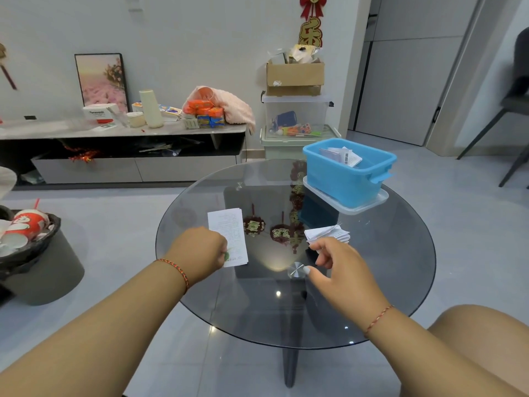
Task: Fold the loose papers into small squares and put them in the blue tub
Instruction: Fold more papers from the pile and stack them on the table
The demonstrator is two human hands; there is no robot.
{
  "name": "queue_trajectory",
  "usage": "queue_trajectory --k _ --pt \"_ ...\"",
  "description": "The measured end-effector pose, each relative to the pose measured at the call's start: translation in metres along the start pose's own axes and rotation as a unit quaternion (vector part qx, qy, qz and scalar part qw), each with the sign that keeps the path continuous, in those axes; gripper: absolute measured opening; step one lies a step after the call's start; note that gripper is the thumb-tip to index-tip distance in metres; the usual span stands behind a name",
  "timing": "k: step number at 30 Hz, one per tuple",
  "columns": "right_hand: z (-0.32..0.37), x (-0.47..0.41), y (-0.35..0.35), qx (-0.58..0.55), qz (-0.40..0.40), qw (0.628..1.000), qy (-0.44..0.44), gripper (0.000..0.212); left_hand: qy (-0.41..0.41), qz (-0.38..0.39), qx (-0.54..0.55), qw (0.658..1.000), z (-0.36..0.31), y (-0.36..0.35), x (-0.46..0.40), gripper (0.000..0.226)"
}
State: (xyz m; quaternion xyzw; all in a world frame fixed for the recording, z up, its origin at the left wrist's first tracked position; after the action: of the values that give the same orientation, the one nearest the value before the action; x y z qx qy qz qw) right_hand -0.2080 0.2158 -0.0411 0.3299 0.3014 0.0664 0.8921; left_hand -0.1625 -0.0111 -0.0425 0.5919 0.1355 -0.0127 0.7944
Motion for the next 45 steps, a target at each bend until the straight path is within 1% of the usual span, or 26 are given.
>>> queue_trajectory --k 3,6,9,11,13,16,18,20,23,27,30,33,35,38,41,43,45 --pt "-0.001 0.001 0.000 0.004 -0.002 1.000 0.002 0.028 0.001 0.004 -0.033 0.999 -0.002 0.002 -0.001 0.021" --pt "0.000 0.002 -0.002 0.012 0.001 1.000 0.004 0.027 -0.021 0.004 -0.081 0.997 -0.009 0.002 -0.001 0.015" --pt "-0.002 0.003 -0.003 0.027 0.005 1.000 0.004 0.027 -0.031 0.012 -0.094 0.995 -0.012 -0.001 -0.001 0.017" --pt "-0.002 0.004 -0.002 0.031 0.006 1.000 0.004 0.027 -0.014 0.008 -0.055 0.998 -0.008 0.000 -0.003 0.012" --pt "-0.003 0.005 -0.001 0.030 0.009 0.999 0.004 0.026 0.023 -0.008 0.030 0.999 0.003 0.006 -0.005 0.014" --pt "-0.004 0.003 -0.002 0.029 0.010 1.000 0.003 0.026 0.071 -0.042 0.163 0.983 0.016 0.024 -0.003 0.014" --pt "-0.004 0.002 -0.004 0.023 0.009 1.000 0.004 0.027 0.094 -0.053 0.213 0.971 0.017 0.037 0.002 0.011" --pt "-0.002 0.002 -0.007 0.015 0.015 1.000 0.009 0.027 0.095 -0.055 0.244 0.964 0.011 0.045 0.007 0.010" --pt "0.005 0.005 -0.013 0.007 0.034 0.999 0.024 0.024 0.076 -0.032 0.288 0.954 -0.009 0.040 0.013 0.008" --pt "0.017 0.010 -0.020 0.018 0.065 0.996 0.052 0.021 0.103 0.033 0.366 0.924 -0.024 0.013 0.019 0.008" --pt "0.021 0.011 -0.025 0.022 0.073 0.996 0.055 0.025 0.107 0.057 0.398 0.909 -0.026 0.000 0.021 0.011" --pt "0.030 0.009 -0.032 0.023 0.084 0.994 0.069 0.038 0.095 0.087 0.409 0.903 -0.030 -0.005 0.022 0.014" --pt "0.041 0.009 -0.042 0.028 0.115 0.989 0.088 0.046 0.086 0.104 0.410 0.902 -0.033 -0.006 0.022 0.015" --pt "0.050 0.009 -0.056 0.051 0.162 0.980 0.107 0.052 0.080 0.112 0.407 0.903 -0.035 -0.007 0.021 0.009" --pt "0.052 0.011 -0.061 0.059 0.196 0.973 0.109 0.058 0.089 0.115 0.430 0.891 -0.031 -0.010 0.024 0.008" --pt "0.052 0.012 -0.060 0.040 0.203 0.974 0.093 0.060 0.100 0.117 0.456 0.877 -0.029 -0.013 0.028 0.010" --pt "0.054 0.012 -0.059 0.008 0.204 0.976 0.078 0.054 0.108 0.119 0.479 0.863 -0.029 -0.014 0.032 0.012"
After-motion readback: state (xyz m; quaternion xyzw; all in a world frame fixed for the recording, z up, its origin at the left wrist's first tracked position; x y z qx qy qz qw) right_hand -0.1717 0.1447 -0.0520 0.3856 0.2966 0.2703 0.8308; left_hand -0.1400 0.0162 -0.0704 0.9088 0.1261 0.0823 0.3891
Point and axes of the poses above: each hand's wrist, its own x-axis away from the middle knuckle, its own y-axis out of the back of the hand, z = x × y, the point moved 10 cm from there along -x, towards the middle knuckle, and after that the axes turned 12 degrees about -z, right-handed, at the moved point
